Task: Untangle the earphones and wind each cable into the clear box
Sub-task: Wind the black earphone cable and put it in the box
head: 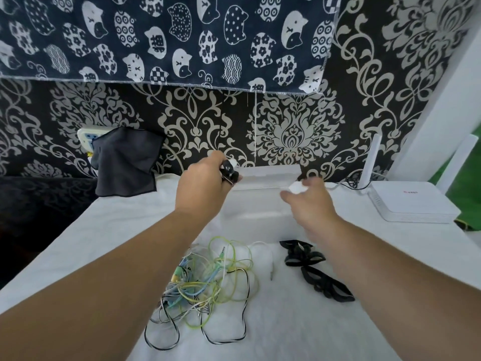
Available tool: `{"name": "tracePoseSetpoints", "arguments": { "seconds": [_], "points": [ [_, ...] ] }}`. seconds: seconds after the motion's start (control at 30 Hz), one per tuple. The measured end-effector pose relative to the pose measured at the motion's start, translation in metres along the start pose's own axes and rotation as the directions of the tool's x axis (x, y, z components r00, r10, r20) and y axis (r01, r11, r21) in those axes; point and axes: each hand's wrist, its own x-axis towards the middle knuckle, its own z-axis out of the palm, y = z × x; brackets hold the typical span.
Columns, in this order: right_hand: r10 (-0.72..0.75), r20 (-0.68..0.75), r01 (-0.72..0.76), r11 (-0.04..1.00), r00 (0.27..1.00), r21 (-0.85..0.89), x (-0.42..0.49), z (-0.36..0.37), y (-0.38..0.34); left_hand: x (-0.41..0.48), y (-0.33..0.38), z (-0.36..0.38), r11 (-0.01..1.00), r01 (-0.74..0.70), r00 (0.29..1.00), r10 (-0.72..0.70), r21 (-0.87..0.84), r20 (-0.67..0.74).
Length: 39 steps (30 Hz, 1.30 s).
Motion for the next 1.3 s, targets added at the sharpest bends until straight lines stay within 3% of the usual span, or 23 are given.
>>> {"name": "tracePoseSetpoints", "arguments": {
  "seconds": [0.03, 0.13, 0.3, 0.37, 0.4, 0.47, 0.57, 0.63, 0.67, 0.77, 0.87, 0.97, 1.07, 1.23, 1.3],
  "points": [
    [0.027, 0.014, -0.026, 0.998, 1.0, -0.056, -0.004, 0.004, 0.006, 0.002, 0.002, -0.001, 0.999, 0.032, 0.999, -0.032, -0.004, 0.0],
    [-0.112, 0.015, 0.111, 0.951, 0.994, -0.287, -0.013, 0.015, 0.019, 0.016, 0.003, -0.001, 0.988, 0.15, 0.988, -0.151, -0.031, -0.015],
    [-0.173, 0.121, 0.204, 0.922, 0.977, -0.33, -0.014, 0.017, 0.024, 0.06, -0.006, 0.008, 0.915, 0.401, 0.915, -0.398, -0.043, 0.067],
    [-0.114, 0.175, 0.167, 0.929, 0.978, -0.33, -0.013, 0.017, 0.022, 0.067, -0.002, 0.01, 0.898, 0.421, 0.889, -0.437, 0.13, 0.138],
    [-0.084, 0.206, 0.149, 0.934, 0.975, -0.324, -0.011, 0.017, 0.021, 0.068, 0.0, 0.01, 0.893, 0.348, 0.907, -0.398, 0.286, 0.14],
    [-0.043, 0.252, 0.131, 0.931, 0.967, -0.341, -0.008, 0.016, 0.017, 0.063, 0.003, 0.009, 0.792, 0.068, 0.982, -0.16, 0.606, 0.099],
    [-0.019, 0.258, 0.129, 0.899, 0.966, -0.418, 0.0, 0.015, 0.01, 0.056, 0.005, 0.005, 0.585, -0.216, 0.973, 0.2, 0.782, 0.119],
    [-0.003, 0.251, 0.12, 0.885, 0.968, -0.45, 0.004, 0.014, 0.006, 0.048, 0.014, 0.004, 0.614, -0.295, 0.947, 0.292, 0.732, 0.137],
    [0.006, 0.249, 0.112, 0.882, 0.969, -0.458, 0.005, 0.014, 0.005, 0.043, 0.021, 0.005, 0.679, -0.318, 0.945, 0.285, 0.662, 0.162],
    [0.039, 0.245, 0.076, 0.892, 0.969, -0.445, 0.007, 0.015, 0.003, 0.038, 0.042, 0.007, 0.922, -0.17, 0.956, 0.069, 0.347, 0.286],
    [0.053, 0.249, 0.065, 0.895, 0.967, -0.442, 0.007, 0.015, 0.004, 0.042, 0.049, 0.004, 0.986, -0.028, 0.971, -0.011, 0.162, 0.239],
    [0.038, 0.263, 0.089, 0.886, 0.964, -0.455, 0.005, 0.013, 0.001, 0.03, 0.052, 0.005, 0.997, -0.069, 0.984, 0.06, 0.044, 0.17],
    [0.017, 0.291, 0.125, 0.876, 0.957, -0.465, 0.006, 0.013, -0.002, 0.014, 0.05, 0.013, 0.993, -0.11, 0.96, 0.093, 0.051, 0.264],
    [0.039, 0.305, 0.117, 0.871, 0.952, -0.476, 0.008, 0.011, -0.002, 0.01, 0.027, 0.034, 0.961, -0.006, 0.847, -0.141, 0.276, 0.513],
    [0.04, 0.308, 0.119, 0.869, 0.951, -0.48, 0.009, 0.011, -0.002, 0.012, 0.019, 0.04, 0.929, -0.05, 0.801, -0.181, 0.366, 0.571]
  ]
}}
